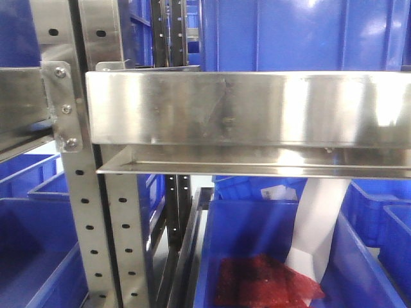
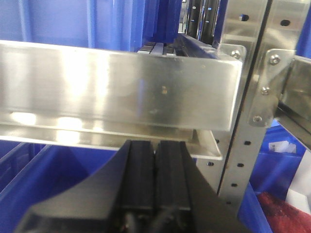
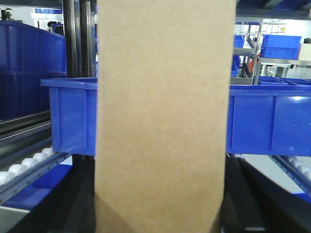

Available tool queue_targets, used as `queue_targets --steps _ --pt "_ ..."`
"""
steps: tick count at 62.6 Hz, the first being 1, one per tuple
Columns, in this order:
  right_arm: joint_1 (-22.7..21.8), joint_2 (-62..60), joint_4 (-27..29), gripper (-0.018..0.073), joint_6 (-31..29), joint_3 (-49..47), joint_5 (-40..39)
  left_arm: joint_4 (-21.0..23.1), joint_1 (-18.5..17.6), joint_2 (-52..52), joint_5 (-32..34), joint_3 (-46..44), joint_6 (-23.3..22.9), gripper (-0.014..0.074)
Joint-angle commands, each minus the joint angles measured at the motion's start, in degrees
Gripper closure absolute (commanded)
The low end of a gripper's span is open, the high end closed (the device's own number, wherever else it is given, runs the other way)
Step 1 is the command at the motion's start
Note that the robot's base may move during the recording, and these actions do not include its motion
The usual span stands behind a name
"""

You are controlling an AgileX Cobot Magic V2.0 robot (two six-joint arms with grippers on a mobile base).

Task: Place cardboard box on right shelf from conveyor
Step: 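Raise the held box above the steel shelf ledge with the right arm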

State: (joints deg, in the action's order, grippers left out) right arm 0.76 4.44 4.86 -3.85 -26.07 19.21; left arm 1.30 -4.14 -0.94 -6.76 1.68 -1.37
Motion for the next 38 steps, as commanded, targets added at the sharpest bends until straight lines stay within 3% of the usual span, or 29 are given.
queue_targets --steps 1,38 --pt "-0.07 1.06 -0.09 0.0505 -0.43 -1.57 -6.06 -0.07 -0.02 -0.45 4.99 0.59 -0.27 0.0713" --pt "-0.07 1.06 -0.09 0.0505 -0.43 -1.57 -5.96 -0.07 -0.02 -0.45 4.99 0.59 -0.27 0.0713"
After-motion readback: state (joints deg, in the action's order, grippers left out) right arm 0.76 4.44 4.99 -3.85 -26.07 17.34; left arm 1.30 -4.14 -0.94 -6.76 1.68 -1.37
